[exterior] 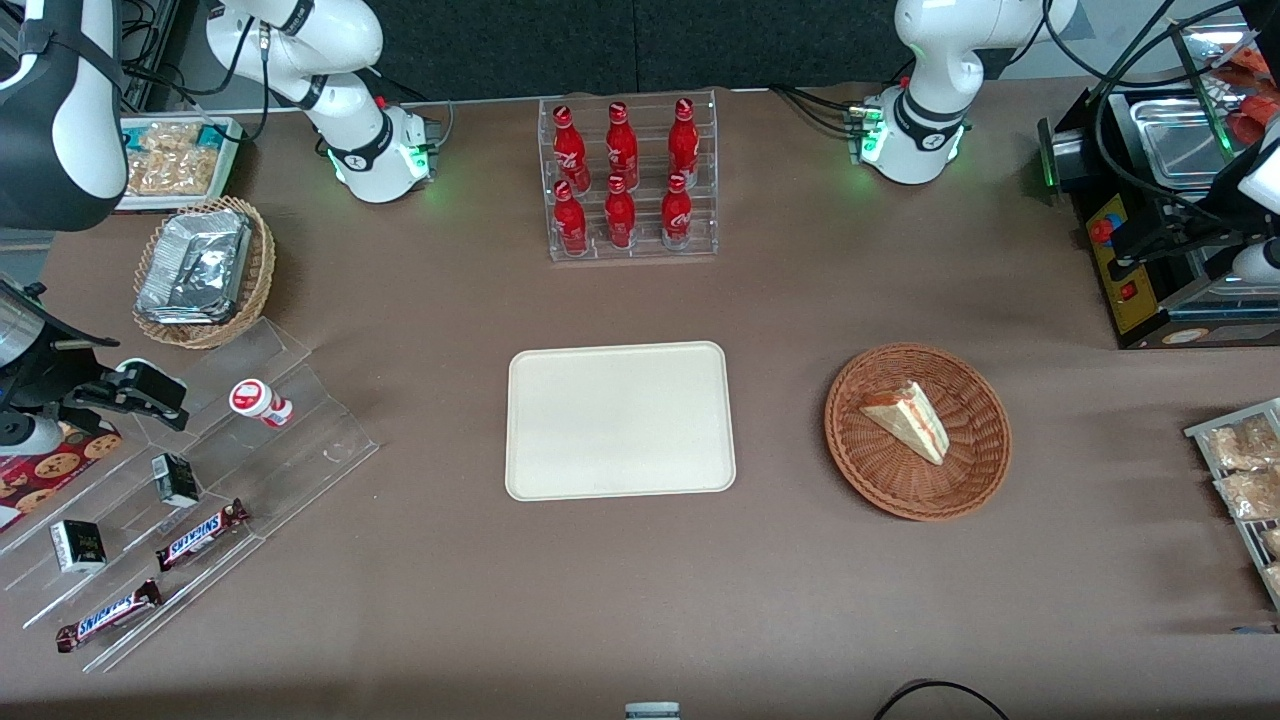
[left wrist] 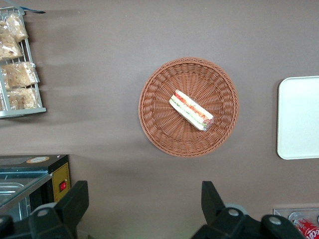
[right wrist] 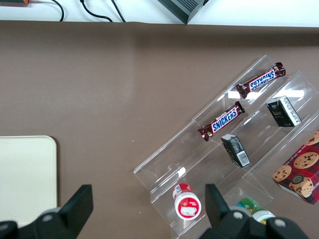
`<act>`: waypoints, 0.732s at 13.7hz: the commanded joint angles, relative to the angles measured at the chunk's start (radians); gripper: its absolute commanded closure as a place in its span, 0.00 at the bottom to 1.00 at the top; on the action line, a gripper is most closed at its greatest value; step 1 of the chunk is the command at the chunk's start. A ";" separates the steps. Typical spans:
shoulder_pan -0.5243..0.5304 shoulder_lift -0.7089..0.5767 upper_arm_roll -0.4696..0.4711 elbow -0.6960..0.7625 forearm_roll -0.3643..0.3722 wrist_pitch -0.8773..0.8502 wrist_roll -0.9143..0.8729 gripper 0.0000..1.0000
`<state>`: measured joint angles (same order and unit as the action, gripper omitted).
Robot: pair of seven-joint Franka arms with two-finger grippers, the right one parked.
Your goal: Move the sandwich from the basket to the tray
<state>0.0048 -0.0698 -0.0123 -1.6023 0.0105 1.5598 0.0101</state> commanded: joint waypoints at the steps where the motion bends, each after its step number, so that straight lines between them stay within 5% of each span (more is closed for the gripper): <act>1: -0.009 -0.004 0.002 0.008 0.008 -0.024 -0.022 0.00; 4: -0.009 0.019 0.000 -0.017 0.003 -0.014 -0.143 0.00; 10: -0.026 0.191 -0.064 -0.100 -0.046 0.152 -0.714 0.00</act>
<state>-0.0136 0.0441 -0.0640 -1.7162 -0.0212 1.6737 -0.5733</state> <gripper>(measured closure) 0.000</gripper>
